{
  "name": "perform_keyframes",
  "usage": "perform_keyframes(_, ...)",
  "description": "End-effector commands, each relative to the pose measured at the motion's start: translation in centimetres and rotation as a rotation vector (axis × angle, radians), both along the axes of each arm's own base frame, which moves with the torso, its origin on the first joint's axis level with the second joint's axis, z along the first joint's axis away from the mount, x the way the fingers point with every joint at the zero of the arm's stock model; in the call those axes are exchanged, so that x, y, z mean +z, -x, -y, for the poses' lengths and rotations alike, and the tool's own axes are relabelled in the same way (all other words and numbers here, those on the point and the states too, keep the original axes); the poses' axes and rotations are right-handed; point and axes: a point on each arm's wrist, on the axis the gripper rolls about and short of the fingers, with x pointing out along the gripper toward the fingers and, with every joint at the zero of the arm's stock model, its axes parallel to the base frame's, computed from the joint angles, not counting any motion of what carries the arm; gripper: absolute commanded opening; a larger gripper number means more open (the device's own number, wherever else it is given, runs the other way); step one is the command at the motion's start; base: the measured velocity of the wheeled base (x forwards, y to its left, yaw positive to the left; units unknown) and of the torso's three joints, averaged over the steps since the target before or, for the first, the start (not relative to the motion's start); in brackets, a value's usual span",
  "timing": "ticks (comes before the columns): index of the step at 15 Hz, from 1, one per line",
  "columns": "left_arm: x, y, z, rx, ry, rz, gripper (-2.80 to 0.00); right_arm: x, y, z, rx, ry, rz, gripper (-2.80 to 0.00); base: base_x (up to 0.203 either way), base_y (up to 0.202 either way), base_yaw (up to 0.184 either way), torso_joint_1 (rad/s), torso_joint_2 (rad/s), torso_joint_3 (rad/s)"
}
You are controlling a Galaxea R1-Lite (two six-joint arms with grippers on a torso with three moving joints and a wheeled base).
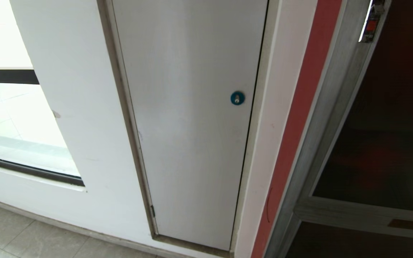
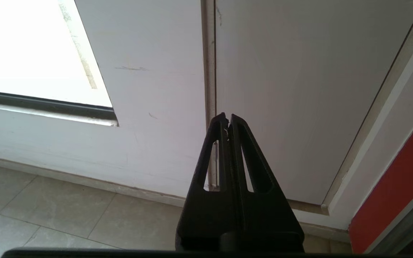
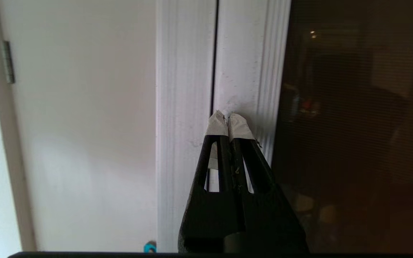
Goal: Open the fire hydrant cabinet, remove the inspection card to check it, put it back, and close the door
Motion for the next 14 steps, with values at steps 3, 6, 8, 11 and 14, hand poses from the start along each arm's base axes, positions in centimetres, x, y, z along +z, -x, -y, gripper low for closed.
perform_keyframes(3,-0.2,-0.1,0.0,0.001,0.0,-0.008,-2.8,-0.7,-1.2,0.3,-0.035,-0.007,-0.027,-2.8,0.0,0.0,0.0,0.0,0.0,0.0)
perform_keyframes(6,-0.2,-0.1,0.0,0.001,0.0,-0.008,-2.8,-1.3,-2.2,0.4,-0.045,-0.009,-0.047,-2.8,0.0,0.0,0.0,0.0,0.0,0.0)
perform_keyframes(8,-0.2,-0.1,0.0,0.001,0.0,-0.008,-2.8,-1.4,-2.4,0.4,-0.048,-0.009,-0.053,-2.8,0.0,0.0,0.0,0.0,0.0,0.0)
perform_keyframes(11,-0.2,-0.1,0.0,0.001,0.0,-0.008,-2.8,-1.1,-1.6,0.4,-0.047,-0.01,-0.044,-2.8,0.0,0.0,0.0,0.0,0.0,0.0)
perform_keyframes(14,-0.2,-0.1,0.0,0.001,0.0,-0.008,-2.8,-0.1,0.8,0.2,-0.034,-0.01,-0.021,-2.8,0.0,0.0,0.0,0.0,0.0,0.0)
